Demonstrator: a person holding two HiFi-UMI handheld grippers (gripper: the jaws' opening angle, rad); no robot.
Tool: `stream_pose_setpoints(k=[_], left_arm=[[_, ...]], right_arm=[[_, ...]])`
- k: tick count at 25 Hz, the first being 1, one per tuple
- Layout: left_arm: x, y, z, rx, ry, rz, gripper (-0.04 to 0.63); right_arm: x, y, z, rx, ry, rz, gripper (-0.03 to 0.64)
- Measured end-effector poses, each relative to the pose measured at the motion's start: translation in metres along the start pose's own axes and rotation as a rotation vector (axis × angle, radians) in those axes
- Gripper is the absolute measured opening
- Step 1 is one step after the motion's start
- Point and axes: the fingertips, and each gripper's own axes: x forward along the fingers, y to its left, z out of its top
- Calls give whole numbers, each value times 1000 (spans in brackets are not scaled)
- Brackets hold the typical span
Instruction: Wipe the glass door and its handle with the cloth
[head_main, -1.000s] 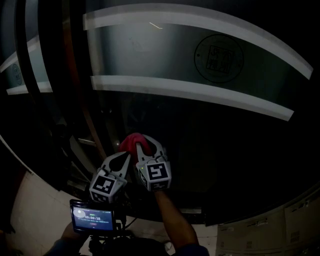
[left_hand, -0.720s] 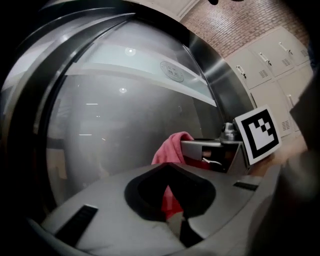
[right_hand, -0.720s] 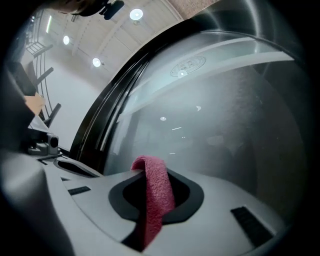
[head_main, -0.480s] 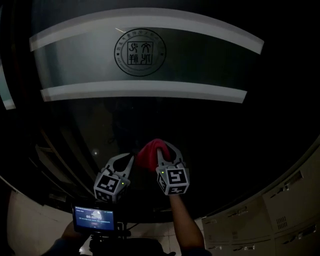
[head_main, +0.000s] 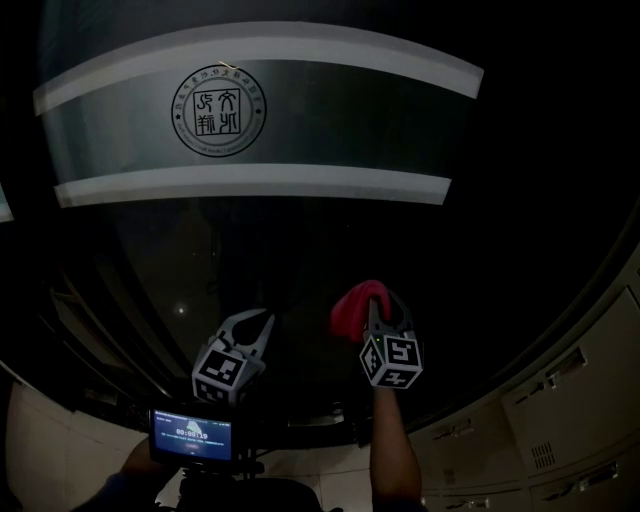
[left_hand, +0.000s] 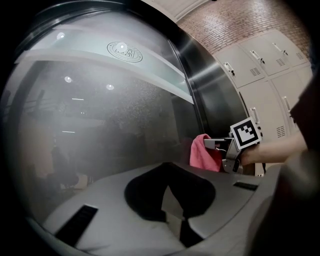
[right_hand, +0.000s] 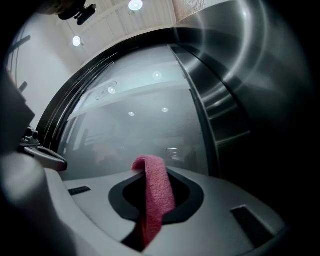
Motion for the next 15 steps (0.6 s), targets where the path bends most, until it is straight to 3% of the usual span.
stream_pose_setpoints(k=[9, 15], left_arm=[[-14, 10, 0, -4, 10, 52, 15], [-55, 35, -11, -15, 39, 106, 15]], right_arm=[[1, 4, -1, 43, -16, 15, 29], [-6, 79, 3, 87, -45, 125, 29]])
